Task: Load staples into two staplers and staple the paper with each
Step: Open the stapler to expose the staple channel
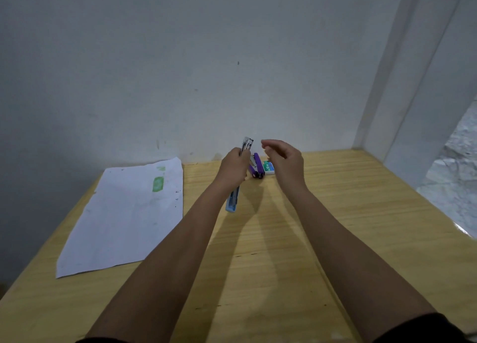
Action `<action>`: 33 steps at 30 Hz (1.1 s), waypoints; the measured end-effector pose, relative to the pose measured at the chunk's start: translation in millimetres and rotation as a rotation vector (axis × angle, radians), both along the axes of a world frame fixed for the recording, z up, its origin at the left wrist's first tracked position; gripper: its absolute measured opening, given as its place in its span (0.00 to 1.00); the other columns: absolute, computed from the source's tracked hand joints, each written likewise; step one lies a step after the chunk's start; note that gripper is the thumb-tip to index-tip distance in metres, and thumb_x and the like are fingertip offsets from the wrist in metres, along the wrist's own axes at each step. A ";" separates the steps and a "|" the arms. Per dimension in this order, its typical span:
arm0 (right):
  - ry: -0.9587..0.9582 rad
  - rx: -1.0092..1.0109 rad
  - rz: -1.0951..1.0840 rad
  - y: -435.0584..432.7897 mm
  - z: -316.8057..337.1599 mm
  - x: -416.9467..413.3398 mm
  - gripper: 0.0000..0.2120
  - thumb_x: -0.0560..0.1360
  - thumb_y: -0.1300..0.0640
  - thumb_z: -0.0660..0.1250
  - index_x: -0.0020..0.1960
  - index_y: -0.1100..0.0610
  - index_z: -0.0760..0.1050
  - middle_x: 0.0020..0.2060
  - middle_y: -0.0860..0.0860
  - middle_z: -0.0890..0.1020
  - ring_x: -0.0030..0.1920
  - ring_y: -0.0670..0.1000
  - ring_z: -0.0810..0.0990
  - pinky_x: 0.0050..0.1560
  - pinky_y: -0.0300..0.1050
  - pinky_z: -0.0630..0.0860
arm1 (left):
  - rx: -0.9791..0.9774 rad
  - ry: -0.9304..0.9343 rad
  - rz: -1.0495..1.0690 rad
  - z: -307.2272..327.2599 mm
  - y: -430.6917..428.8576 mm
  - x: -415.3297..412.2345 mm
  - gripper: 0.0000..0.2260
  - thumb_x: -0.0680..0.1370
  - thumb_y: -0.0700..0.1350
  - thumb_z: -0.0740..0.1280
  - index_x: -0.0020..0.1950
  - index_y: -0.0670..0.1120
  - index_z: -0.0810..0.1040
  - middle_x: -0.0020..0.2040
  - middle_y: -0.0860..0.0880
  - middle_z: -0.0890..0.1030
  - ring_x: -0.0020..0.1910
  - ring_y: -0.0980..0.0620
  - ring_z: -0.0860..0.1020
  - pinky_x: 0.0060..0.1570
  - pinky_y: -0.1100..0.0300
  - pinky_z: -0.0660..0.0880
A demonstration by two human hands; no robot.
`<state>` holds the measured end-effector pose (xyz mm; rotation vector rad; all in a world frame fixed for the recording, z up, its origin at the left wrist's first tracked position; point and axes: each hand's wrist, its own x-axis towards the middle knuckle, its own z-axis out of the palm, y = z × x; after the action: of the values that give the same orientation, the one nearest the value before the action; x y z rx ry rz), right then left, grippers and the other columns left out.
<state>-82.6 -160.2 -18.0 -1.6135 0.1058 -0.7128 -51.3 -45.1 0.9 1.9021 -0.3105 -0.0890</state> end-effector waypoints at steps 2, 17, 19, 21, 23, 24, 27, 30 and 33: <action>-0.053 -0.218 -0.024 3.9 -1.0 -0.1 0.12 0.75 0.66 0.63 0.52 0.57 0.82 0.51 0.52 0.82 0.51 0.45 0.78 0.47 0.33 0.75 | -0.027 0.023 -0.018 0.9 1.0 -0.5 0.06 0.80 0.44 0.53 0.48 0.44 0.68 0.36 0.47 0.68 0.31 0.50 0.67 0.33 0.57 0.64; -0.012 -0.712 -0.117 10.5 6.1 2.0 0.13 0.75 0.65 0.62 0.54 0.56 0.82 0.59 0.54 0.76 0.55 0.54 0.73 0.51 0.52 0.73 | 0.061 -0.026 -0.034 -5.4 8.6 -0.2 0.07 0.80 0.45 0.53 0.47 0.43 0.67 0.39 0.45 0.69 0.35 0.48 0.67 0.34 0.57 0.64; -0.013 -0.729 -0.140 12.7 8.3 2.9 0.13 0.75 0.64 0.62 0.53 0.55 0.82 0.58 0.53 0.76 0.54 0.53 0.74 0.51 0.54 0.73 | 0.088 -0.051 -0.030 -6.2 9.2 -0.2 0.08 0.80 0.45 0.53 0.46 0.42 0.67 0.38 0.47 0.70 0.34 0.49 0.66 0.34 0.57 0.63; -0.006 -0.703 -0.148 14.1 10.5 3.6 0.12 0.75 0.63 0.62 0.51 0.55 0.82 0.57 0.53 0.76 0.54 0.53 0.74 0.52 0.55 0.73 | 0.106 -0.064 -0.027 -6.4 9.5 0.0 0.08 0.80 0.45 0.53 0.47 0.42 0.67 0.38 0.48 0.70 0.35 0.49 0.67 0.32 0.58 0.63; 0.010 -0.688 -0.136 13.8 12.1 3.9 0.11 0.75 0.63 0.62 0.49 0.55 0.82 0.57 0.52 0.75 0.53 0.53 0.73 0.53 0.54 0.73 | 0.118 -0.068 -0.025 -7.4 10.4 0.5 0.08 0.80 0.46 0.53 0.47 0.42 0.67 0.39 0.46 0.70 0.37 0.48 0.67 0.33 0.57 0.63; 0.018 -0.692 -0.127 13.1 12.5 3.8 0.11 0.75 0.63 0.62 0.48 0.55 0.82 0.57 0.52 0.75 0.53 0.52 0.73 0.54 0.54 0.72 | 0.119 -0.065 -0.026 -8.1 10.7 0.7 0.09 0.80 0.46 0.53 0.47 0.43 0.67 0.41 0.45 0.71 0.38 0.48 0.68 0.34 0.57 0.64; 0.021 -0.675 -0.110 13.5 13.0 3.2 0.10 0.75 0.63 0.63 0.48 0.55 0.83 0.58 0.52 0.74 0.53 0.52 0.72 0.53 0.53 0.72 | 0.109 -0.055 -0.031 -9.5 11.4 1.3 0.09 0.80 0.47 0.53 0.46 0.43 0.67 0.42 0.43 0.71 0.39 0.47 0.68 0.38 0.54 0.64; -0.002 -0.683 -0.130 14.6 11.8 2.3 0.11 0.75 0.63 0.62 0.50 0.55 0.83 0.59 0.52 0.75 0.53 0.52 0.73 0.53 0.54 0.73 | 0.094 -0.047 -0.041 -7.6 11.6 0.2 0.09 0.80 0.46 0.53 0.46 0.43 0.67 0.42 0.43 0.71 0.39 0.47 0.68 0.38 0.54 0.64; 0.003 -0.721 -0.134 14.4 10.9 3.2 0.11 0.74 0.63 0.62 0.50 0.55 0.82 0.59 0.51 0.75 0.54 0.52 0.73 0.53 0.56 0.72 | 0.108 -0.059 -0.043 -7.4 12.3 1.2 0.09 0.80 0.47 0.53 0.46 0.43 0.68 0.42 0.43 0.71 0.39 0.47 0.68 0.36 0.55 0.64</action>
<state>-79.4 -145.8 -7.1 -2.3092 -0.0519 -0.9132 -50.1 -32.9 -6.5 2.0078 -0.3935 -0.0804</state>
